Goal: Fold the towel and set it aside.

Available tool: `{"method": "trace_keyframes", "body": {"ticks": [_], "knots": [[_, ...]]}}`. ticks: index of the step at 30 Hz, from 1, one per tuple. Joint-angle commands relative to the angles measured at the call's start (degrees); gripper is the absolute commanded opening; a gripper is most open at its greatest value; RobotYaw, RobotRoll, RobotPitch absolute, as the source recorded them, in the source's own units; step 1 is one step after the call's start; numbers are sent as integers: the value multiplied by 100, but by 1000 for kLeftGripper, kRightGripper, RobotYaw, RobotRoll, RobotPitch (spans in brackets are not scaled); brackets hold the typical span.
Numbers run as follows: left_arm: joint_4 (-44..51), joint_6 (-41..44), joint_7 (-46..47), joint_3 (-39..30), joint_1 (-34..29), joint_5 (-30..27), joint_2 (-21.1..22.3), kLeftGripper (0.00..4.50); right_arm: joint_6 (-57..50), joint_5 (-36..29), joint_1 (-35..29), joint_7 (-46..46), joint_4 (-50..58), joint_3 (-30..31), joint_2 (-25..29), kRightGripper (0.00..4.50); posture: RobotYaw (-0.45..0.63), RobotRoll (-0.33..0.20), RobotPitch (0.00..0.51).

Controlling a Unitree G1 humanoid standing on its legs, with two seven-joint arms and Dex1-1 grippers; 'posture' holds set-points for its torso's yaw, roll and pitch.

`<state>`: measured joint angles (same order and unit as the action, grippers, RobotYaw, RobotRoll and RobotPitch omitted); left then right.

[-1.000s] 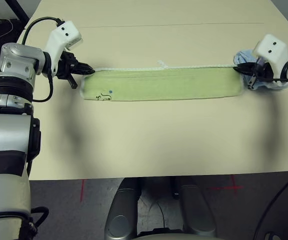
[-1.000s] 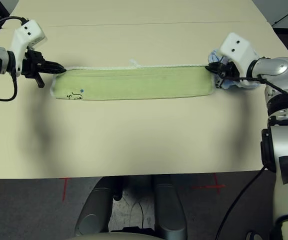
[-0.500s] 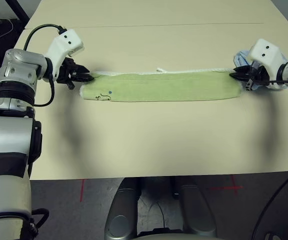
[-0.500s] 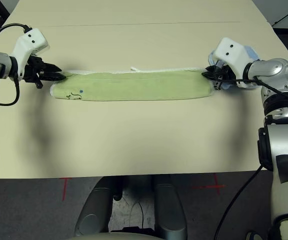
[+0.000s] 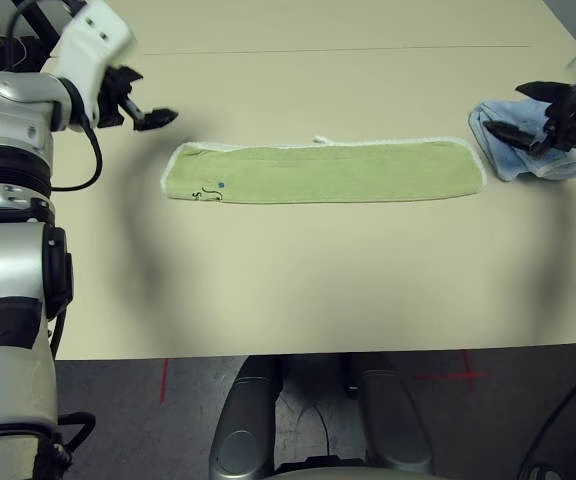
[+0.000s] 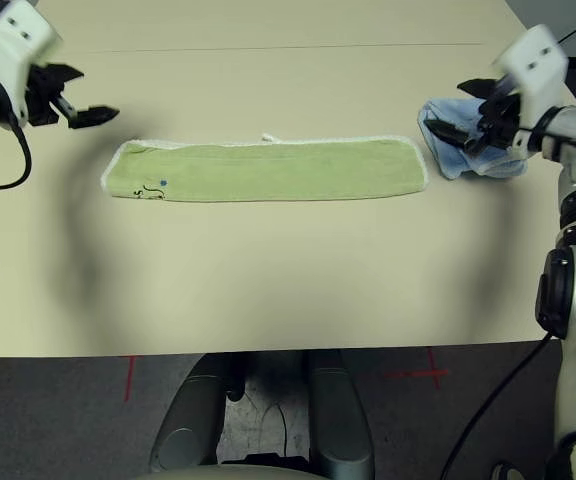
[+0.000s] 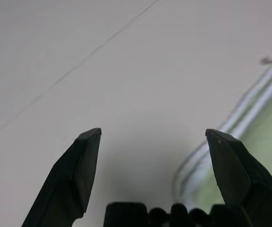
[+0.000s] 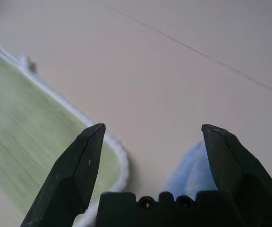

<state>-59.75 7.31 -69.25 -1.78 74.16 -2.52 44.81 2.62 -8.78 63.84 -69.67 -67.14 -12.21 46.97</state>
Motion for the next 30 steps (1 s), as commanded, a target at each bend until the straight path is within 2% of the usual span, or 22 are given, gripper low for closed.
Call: {"method": "trace_keyframes", "body": {"ticks": [1, 6, 11, 16, 24, 30], "knots": [[1005, 893, -196, -336, -756, -631, -160, 4500, -937, -454, -496, -237, 472, -238, -39, 4456, 68, 0, 253], [2931, 1753, 175, -700, -2232, -1310, -444, 4500, -1604, -920, -1346, 102, 1594, -482, -336, 4456, 73, 0, 251], [3743, 1841, 268, -741, -3033, -1634, -569, 4500, -1954, -1199, -1906, 385, 2448, -564, -518, 4456, 76, 0, 253], [3800, 1651, -238, -538, -3129, -1799, -489, 4500, -1975, -1264, -2174, 328, 2779, -423, -484, 4456, 70, 0, 254], [2979, 274, -612, 72, -2952, -1098, -360, 4500, -2009, -1121, -2163, -37, 2738, -143, -208, 4456, 51, 0, 250], [2928, 59, -490, 61, -3163, -1028, -336, 4500, -2177, -1148, -2115, 113, 2705, -125, -217, 4456, 63, 0, 252]]}}
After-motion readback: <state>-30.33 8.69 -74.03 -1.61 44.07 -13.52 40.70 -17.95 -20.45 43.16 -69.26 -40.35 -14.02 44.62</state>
